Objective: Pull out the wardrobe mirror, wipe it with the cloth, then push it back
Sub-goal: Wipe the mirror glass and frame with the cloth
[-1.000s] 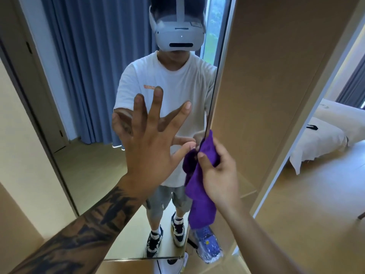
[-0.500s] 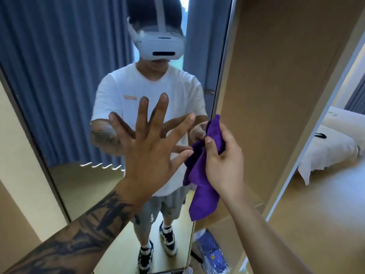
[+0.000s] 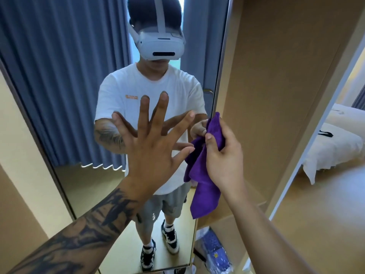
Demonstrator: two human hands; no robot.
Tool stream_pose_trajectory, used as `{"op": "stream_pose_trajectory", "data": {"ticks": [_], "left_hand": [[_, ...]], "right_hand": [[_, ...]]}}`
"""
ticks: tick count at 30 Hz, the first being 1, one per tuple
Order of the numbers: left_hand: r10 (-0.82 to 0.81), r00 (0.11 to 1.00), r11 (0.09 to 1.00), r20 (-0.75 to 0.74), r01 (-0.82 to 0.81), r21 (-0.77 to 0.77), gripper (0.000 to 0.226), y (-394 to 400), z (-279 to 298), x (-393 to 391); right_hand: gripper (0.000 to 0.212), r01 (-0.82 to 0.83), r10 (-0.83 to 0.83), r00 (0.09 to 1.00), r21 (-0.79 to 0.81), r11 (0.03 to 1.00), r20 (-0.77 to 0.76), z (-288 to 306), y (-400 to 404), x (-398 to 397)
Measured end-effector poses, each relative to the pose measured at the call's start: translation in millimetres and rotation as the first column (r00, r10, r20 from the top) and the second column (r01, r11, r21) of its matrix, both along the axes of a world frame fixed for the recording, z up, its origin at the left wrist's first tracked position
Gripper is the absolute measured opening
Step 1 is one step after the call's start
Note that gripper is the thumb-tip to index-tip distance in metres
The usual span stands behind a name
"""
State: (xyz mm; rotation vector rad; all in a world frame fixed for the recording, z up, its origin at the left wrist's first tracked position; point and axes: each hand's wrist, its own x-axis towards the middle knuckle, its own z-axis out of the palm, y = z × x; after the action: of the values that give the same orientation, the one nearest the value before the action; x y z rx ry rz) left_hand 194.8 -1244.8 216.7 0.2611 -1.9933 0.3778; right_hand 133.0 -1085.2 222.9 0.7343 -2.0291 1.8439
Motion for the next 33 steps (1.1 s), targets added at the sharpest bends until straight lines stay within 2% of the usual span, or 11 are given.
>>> {"op": "stream_pose_trajectory", "data": {"ticks": [4, 7, 14, 20, 25, 31, 33], "left_hand": [[-0.007, 1.0, 1.0, 0.015, 0.007, -0.001, 0.077, 0.7, 0.8, 2.3], [-0.034, 0.999, 0.999, 0.036, 0.034, 0.01, 0.079, -0.1, 0.1, 5.3], [-0.062, 0.997, 0.998, 0.048, 0.061, 0.021, 0.077, 0.8, 1.9, 8.3], [-0.062, 0.997, 0.998, 0.044, 0.061, 0.017, 0.08, -1.7, 0.0, 6.9], [-0.091, 0.996, 0.996, 0.018, 0.091, 0.013, 0.074, -1.2, 0.6, 6.8], [-0.071, 0.997, 0.997, 0.025, 0.071, 0.02, 0.083, -2.8, 3.5, 10.0], [-0.065, 0.998, 0.998, 0.007, 0.065, 0.021, 0.085, -2.4, 6.2, 10.6]], "right_hand": [[0.049, 0.004, -0.004, 1.0, 0.034, 0.999, 0.006, -1.7, 6.0, 12.2], [0.044, 0.005, -0.006, 0.999, 0.034, 0.999, 0.031, -7.0, 7.9, 19.5], [0.051, -0.017, 0.017, 1.0, -0.05, 0.999, 0.005, 41.6, 5.9, 11.9], [0.035, -0.032, 0.029, 0.997, 0.05, 0.998, 0.072, 20.9, 9.8, 26.8], [0.04, 0.008, -0.008, 1.0, -0.002, 1.0, -0.014, 63.9, 5.5, 13.0], [0.042, 0.014, -0.017, 0.999, 0.096, 0.995, 0.032, 30.0, 6.5, 32.5], [0.041, 0.026, -0.027, 1.0, 0.09, 0.996, 0.011, 39.5, 6.5, 28.7]]}}
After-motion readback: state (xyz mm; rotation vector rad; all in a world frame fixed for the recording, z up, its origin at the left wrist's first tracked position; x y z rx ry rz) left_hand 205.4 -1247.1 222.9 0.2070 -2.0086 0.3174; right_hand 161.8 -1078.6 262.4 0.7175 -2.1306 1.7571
